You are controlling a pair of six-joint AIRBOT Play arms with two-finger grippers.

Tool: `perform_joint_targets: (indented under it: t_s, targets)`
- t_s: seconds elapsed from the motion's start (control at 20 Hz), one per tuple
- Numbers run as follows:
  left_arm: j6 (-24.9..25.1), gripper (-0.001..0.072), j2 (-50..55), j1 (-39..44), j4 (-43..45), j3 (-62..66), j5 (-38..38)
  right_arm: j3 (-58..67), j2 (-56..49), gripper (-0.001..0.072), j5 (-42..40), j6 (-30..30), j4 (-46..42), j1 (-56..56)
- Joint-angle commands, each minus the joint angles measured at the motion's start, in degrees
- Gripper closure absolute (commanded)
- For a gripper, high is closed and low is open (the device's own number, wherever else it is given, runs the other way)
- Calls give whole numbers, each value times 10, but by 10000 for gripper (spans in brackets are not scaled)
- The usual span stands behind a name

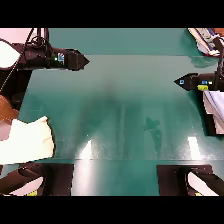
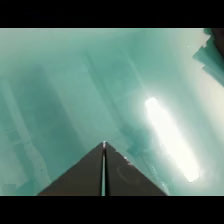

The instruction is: Fold the shirts.

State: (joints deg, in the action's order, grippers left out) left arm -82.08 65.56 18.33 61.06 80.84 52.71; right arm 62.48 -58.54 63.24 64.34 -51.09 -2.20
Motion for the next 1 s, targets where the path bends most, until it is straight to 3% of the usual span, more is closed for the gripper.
perform_joint_targets:
  t_s: [0.0,0.6,0.95]
  targets:
    - [0,679,0,0,0,0,0,0,0,696,2,0,1,-1]
    - [0,679,0,0,0,0,-5,0,0,696,34,0,0,-1]
    - [-5,679,0,0,-4,0,-60,0,0,696,38,0,1,-1]
